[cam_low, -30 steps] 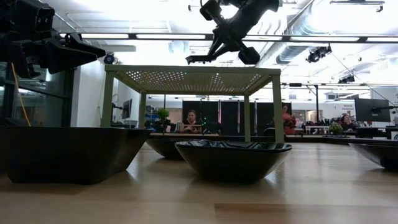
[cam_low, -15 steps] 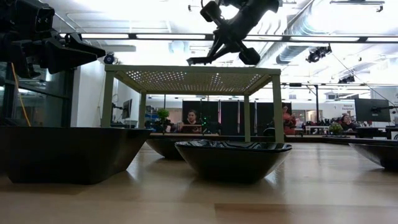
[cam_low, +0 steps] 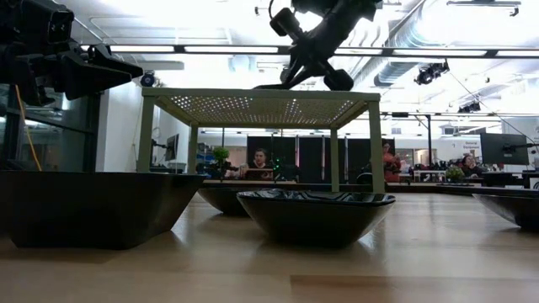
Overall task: Pick & Place Mini shaped plates
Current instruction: Stack the square plate on top of the other square plates on the shelf, then put the leaf-shaped plate on the shelf
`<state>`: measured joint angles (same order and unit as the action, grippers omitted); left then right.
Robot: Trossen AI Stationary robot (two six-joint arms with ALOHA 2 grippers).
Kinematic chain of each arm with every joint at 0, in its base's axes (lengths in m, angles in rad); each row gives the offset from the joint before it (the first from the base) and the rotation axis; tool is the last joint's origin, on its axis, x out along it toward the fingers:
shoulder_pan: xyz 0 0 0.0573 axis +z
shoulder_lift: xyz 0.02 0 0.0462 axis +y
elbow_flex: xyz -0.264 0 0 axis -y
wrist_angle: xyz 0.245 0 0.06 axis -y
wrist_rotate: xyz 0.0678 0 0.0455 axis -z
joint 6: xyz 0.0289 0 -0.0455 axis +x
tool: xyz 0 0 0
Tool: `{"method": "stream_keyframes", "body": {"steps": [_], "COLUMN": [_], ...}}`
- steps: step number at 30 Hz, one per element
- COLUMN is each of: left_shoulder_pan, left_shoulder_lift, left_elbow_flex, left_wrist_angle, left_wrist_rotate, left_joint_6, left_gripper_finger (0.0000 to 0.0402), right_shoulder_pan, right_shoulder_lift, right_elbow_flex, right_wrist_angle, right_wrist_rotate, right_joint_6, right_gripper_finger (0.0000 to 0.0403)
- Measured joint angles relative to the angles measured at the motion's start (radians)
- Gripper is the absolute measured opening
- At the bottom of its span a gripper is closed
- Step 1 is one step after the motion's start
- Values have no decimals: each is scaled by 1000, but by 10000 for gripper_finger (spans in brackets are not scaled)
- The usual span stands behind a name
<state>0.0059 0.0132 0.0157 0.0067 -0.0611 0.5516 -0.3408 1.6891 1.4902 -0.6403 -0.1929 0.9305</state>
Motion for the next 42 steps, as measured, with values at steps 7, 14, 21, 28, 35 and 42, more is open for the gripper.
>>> {"method": "stream_keyframes", "body": {"steps": [7,14,21,28,35,42], "left_shoulder_pan": [0,0,0,0,0,0], "left_shoulder_lift": [0,0,0,0,0,0], "left_elbow_flex": [0,0,0,0,0,0], "left_wrist_angle": [0,0,0,0,0,0], "left_wrist_rotate": [0,0,0,0,0,0], "left_joint_6": [0,0,0,0,0,0], "left_gripper_finger": [193,193,193,193,193,193], "right_shoulder_pan": [0,0,0,0,0,4], "right_shoulder_lift": [24,24,24,24,-14,-80], "right_elbow_flex": [0,-1,-1,-1,0,2], "right_wrist_angle": [24,24,24,24,23,-41], "right_wrist_rotate": [-23,-23,-27,-52,-43,10], "right_joint_6": [7,5,-15,-15,-57,-105], "right_gripper_finger": [14,14,29,88,121,124]}}
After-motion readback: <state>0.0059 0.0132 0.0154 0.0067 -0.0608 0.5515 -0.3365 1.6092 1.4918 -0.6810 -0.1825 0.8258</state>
